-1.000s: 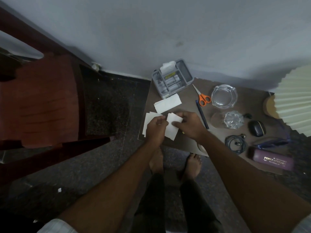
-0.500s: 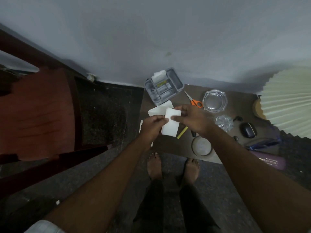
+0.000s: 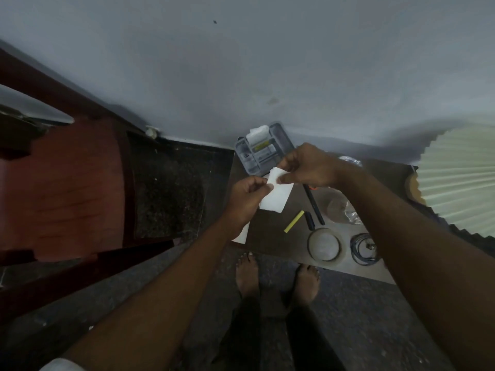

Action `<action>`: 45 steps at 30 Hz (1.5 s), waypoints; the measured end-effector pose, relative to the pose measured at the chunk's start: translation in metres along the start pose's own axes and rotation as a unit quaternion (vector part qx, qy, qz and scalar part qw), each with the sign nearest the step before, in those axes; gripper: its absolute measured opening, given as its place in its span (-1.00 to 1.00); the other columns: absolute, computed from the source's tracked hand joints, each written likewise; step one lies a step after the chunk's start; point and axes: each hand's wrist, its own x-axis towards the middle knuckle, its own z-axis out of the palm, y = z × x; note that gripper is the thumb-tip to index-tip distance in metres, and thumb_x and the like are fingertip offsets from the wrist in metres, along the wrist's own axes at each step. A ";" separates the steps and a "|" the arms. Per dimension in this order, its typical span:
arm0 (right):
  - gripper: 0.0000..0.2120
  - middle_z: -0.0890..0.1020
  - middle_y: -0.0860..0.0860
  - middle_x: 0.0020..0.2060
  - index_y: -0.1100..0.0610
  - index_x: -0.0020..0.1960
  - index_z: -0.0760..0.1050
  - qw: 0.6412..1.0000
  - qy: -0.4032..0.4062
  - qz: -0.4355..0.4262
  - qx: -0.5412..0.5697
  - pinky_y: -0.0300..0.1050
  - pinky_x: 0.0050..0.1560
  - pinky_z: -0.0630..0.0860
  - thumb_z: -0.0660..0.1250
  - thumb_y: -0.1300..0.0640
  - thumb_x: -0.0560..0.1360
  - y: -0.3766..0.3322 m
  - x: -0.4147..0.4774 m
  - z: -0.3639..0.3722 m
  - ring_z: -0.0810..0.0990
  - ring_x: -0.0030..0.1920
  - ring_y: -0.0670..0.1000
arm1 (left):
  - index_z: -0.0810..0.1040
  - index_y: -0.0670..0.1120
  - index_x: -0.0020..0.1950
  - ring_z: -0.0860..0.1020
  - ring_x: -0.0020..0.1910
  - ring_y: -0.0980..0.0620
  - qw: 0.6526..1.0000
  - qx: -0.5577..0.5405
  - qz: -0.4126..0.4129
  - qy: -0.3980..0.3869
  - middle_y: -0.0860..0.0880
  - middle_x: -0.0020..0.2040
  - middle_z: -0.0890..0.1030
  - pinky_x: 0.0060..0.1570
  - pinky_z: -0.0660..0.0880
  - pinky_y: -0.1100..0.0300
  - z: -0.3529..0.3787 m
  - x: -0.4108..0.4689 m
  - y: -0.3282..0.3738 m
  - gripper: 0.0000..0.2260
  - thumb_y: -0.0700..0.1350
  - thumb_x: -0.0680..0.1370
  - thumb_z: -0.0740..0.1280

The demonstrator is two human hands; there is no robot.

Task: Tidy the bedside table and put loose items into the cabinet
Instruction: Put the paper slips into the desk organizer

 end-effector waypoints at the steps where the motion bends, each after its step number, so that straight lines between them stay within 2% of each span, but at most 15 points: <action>1: -0.84 0.71 -0.04 -0.18 0.16 0.03 0.70 1.000 0.000 -0.007 -0.019 -0.28 -0.23 0.53 0.53 0.19 0.45 -0.004 0.004 -0.005 0.67 -0.20 -0.13 | 0.63 -0.12 -0.10 0.66 -0.22 0.18 1.000 -0.003 0.002 0.005 -0.02 -0.14 0.69 -0.31 0.53 0.32 0.000 0.000 0.003 -0.95 -0.22 0.56 0.40; 4: -0.88 0.73 0.04 -0.16 0.20 -0.01 0.71 0.996 0.003 -0.031 -0.078 -0.15 -0.09 0.62 0.51 0.23 0.46 -0.013 0.013 -0.016 0.71 -0.12 -0.01 | 0.62 -0.10 -0.09 0.66 -0.23 0.21 1.000 -0.004 0.012 0.021 -0.01 -0.13 0.69 -0.33 0.52 0.35 -0.002 0.002 0.011 -0.96 -0.20 0.56 0.41; 7: -0.88 0.73 0.04 -0.16 0.19 -0.02 0.72 0.990 0.009 -0.059 -0.132 -0.12 -0.05 0.61 0.50 0.22 0.46 -0.023 0.018 -0.023 0.70 -0.12 0.00 | 0.62 -0.09 -0.08 0.67 -0.14 0.09 0.999 -0.004 0.018 0.035 -0.05 -0.08 0.70 -0.22 0.59 0.25 -0.003 0.005 0.019 -0.97 -0.19 0.56 0.41; 9: -0.90 0.71 -0.02 -0.20 0.17 -0.04 0.72 0.987 0.025 -0.074 -0.142 -0.27 -0.13 0.54 0.50 0.22 0.45 -0.027 0.021 -0.027 0.68 -0.16 -0.05 | 0.63 -0.17 0.00 0.68 -0.06 -0.02 0.999 -0.004 0.013 0.042 -0.13 -0.01 0.70 -0.10 0.63 0.14 -0.004 0.007 0.023 -0.95 -0.21 0.56 0.41; 11: -0.92 0.68 -0.10 -0.26 0.12 -0.07 0.72 0.983 0.058 -0.084 -0.150 -0.44 -0.24 0.45 0.50 0.22 0.44 -0.029 0.022 -0.032 0.62 -0.26 -0.20 | 0.64 -0.25 0.07 0.69 -0.06 -0.07 0.998 -0.009 0.003 0.058 -0.20 0.02 0.70 -0.05 0.64 0.09 -0.005 0.008 0.026 -0.87 -0.23 0.55 0.41; 14: -0.88 0.63 -0.24 -0.31 0.00 -0.17 0.67 0.984 0.075 -0.090 -0.137 -0.51 -0.30 0.44 0.51 0.22 0.43 -0.032 0.023 -0.040 0.58 -0.34 -0.36 | 0.65 -0.26 0.13 0.71 -0.12 -0.08 0.995 -0.033 -0.003 0.093 -0.19 0.00 0.71 -0.08 0.67 0.12 -0.008 0.010 0.029 -0.82 -0.24 0.55 0.41; 18: -0.76 0.60 -0.29 -0.32 -0.13 -0.22 0.57 0.978 0.069 -0.100 -0.171 -0.56 -0.31 0.39 0.49 0.21 0.43 -0.038 0.023 -0.045 0.59 -0.33 -0.29 | 0.64 -0.26 0.17 0.72 -0.12 -0.05 0.994 -0.029 0.003 0.105 -0.17 0.02 0.71 -0.08 0.67 0.13 -0.011 0.016 0.034 -0.78 -0.22 0.55 0.42; 20: -0.78 0.60 -0.27 -0.29 -0.10 -0.19 0.57 0.973 0.076 -0.102 -0.190 -0.53 -0.31 0.37 0.47 0.21 0.45 -0.039 0.027 -0.046 0.58 -0.28 -0.27 | 0.63 -0.25 0.18 0.72 -0.08 -0.07 0.993 -0.035 -0.004 0.112 -0.18 0.04 0.71 -0.06 0.67 0.10 -0.012 0.019 0.035 -0.77 -0.22 0.54 0.42; 23: -0.89 0.66 -0.10 -0.20 0.02 -0.09 0.64 0.969 0.115 -0.108 -0.188 -0.27 -0.16 0.45 0.45 0.23 0.48 -0.039 0.033 -0.048 0.61 -0.22 -0.11 | 0.64 -0.23 0.19 0.70 -0.03 -0.13 0.990 -0.047 -0.015 0.131 -0.20 0.03 0.70 -0.09 0.66 0.12 -0.013 0.026 0.036 -0.77 -0.24 0.54 0.42; 27: -0.93 0.71 -0.03 -0.11 0.07 -0.03 0.66 0.967 0.149 -0.109 -0.174 -0.12 -0.06 0.56 0.41 0.20 0.52 -0.036 0.040 -0.046 0.66 -0.13 0.00 | 0.64 -0.19 0.19 0.69 0.02 -0.13 0.988 -0.058 -0.027 0.138 -0.16 0.05 0.70 0.00 0.67 0.01 -0.016 0.028 0.032 -0.77 -0.24 0.54 0.43; 30: -0.92 0.72 -0.01 -0.09 0.06 -0.04 0.66 0.965 0.157 -0.112 -0.175 -0.12 -0.07 0.55 0.41 0.21 0.52 -0.029 0.046 -0.040 0.64 -0.14 -0.01 | 0.64 -0.17 0.20 0.69 0.02 -0.10 0.988 -0.055 -0.021 0.143 -0.13 0.06 0.70 0.00 0.67 0.00 -0.017 0.025 0.027 -0.77 -0.23 0.54 0.43; 33: -0.91 0.71 0.00 -0.08 0.06 -0.03 0.65 0.964 0.175 -0.105 -0.169 -0.21 -0.17 0.44 0.40 0.21 0.53 -0.023 0.051 -0.036 0.58 -0.20 -0.05 | 0.64 -0.17 0.20 0.69 0.01 -0.11 0.986 -0.060 -0.024 0.151 -0.14 0.06 0.70 0.00 0.67 0.01 -0.018 0.022 0.024 -0.77 -0.26 0.56 0.39; 36: -0.88 0.69 0.04 -0.02 0.11 0.03 0.66 0.960 0.180 -0.096 -0.191 -0.21 -0.11 0.38 0.38 0.22 0.53 -0.018 0.054 -0.035 0.54 -0.16 -0.01 | 0.63 -0.18 0.22 0.68 0.01 -0.13 0.985 -0.055 -0.030 0.158 -0.14 0.05 0.69 -0.04 0.66 0.07 -0.019 0.020 0.021 -0.76 -0.28 0.56 0.37; 40: -0.81 0.63 0.14 0.06 0.17 0.11 0.63 0.945 0.159 -0.099 -0.268 -0.05 0.00 0.49 0.35 0.23 0.53 -0.023 0.055 -0.029 0.59 0.05 0.18 | 0.62 -0.19 0.22 0.67 0.03 -0.15 0.986 -0.052 -0.037 0.155 -0.15 0.05 0.69 -0.05 0.65 0.01 -0.021 0.018 0.018 -0.77 -0.27 0.57 0.36; 45: -0.75 0.59 0.15 0.15 0.18 0.18 0.63 0.932 0.134 -0.095 -0.322 0.05 0.07 0.53 0.31 0.24 0.54 -0.034 0.058 -0.021 0.57 0.13 0.20 | 0.64 -0.14 0.21 0.67 -0.03 -0.05 0.986 -0.041 -0.046 0.158 -0.09 0.06 0.70 -0.11 0.64 0.08 -0.025 0.018 0.013 -0.79 -0.23 0.58 0.37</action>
